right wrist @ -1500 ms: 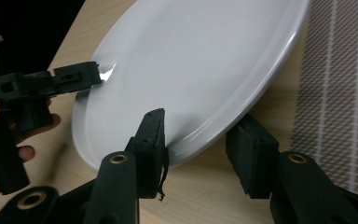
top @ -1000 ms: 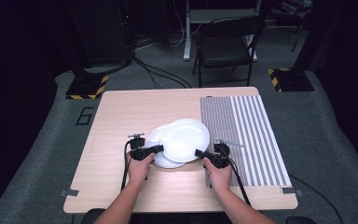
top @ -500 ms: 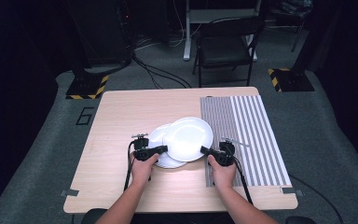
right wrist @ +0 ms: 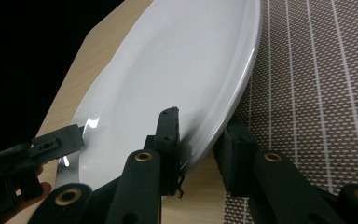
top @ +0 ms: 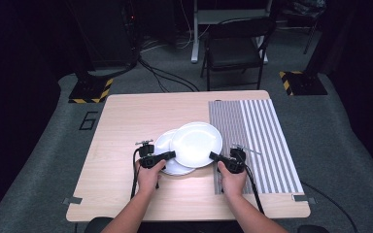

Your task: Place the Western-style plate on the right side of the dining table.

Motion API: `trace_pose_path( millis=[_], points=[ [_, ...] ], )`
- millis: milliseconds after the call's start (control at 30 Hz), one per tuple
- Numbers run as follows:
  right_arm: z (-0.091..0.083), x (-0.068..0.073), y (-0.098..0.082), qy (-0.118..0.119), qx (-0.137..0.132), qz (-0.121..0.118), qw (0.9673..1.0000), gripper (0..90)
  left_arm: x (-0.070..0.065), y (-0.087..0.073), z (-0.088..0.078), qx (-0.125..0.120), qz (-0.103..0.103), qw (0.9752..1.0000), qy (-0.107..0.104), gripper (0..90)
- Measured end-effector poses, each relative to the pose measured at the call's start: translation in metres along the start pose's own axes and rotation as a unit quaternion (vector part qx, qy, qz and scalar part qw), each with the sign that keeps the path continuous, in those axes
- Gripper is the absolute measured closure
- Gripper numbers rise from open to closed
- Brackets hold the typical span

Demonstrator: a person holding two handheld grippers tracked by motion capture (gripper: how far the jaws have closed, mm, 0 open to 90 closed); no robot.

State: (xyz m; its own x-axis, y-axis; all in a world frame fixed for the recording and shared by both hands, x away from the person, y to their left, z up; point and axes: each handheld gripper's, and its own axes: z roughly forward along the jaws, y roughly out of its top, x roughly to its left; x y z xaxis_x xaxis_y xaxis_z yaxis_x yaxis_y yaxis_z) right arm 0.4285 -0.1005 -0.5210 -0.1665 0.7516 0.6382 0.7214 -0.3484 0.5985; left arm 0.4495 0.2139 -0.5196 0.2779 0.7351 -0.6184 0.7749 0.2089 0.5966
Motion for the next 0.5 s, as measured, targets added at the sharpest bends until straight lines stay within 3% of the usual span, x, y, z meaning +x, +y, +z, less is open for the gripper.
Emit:
trace_pose_path(
  millis=[167, 433, 500],
  points=[
    [0.001, -0.004, -0.001, 0.011, -0.002, 0.012, 0.9999, 71.0, -0.002, -0.005, 0.002, -0.005, -0.009, 0.9999, -0.010, 65.3],
    [0.002, -0.009, 0.001, 0.024, 0.003, -0.001, 0.9997, 71.1, -0.005, -0.015, 0.007, -0.027, -0.023, 0.9993, -0.012, 62.6],
    [0.003, -0.009, 0.001, 0.026, 0.004, 0.003, 0.9997, 71.1, -0.006, -0.016, 0.007, -0.035, -0.040, 0.9984, -0.017, 61.3]
  ],
)
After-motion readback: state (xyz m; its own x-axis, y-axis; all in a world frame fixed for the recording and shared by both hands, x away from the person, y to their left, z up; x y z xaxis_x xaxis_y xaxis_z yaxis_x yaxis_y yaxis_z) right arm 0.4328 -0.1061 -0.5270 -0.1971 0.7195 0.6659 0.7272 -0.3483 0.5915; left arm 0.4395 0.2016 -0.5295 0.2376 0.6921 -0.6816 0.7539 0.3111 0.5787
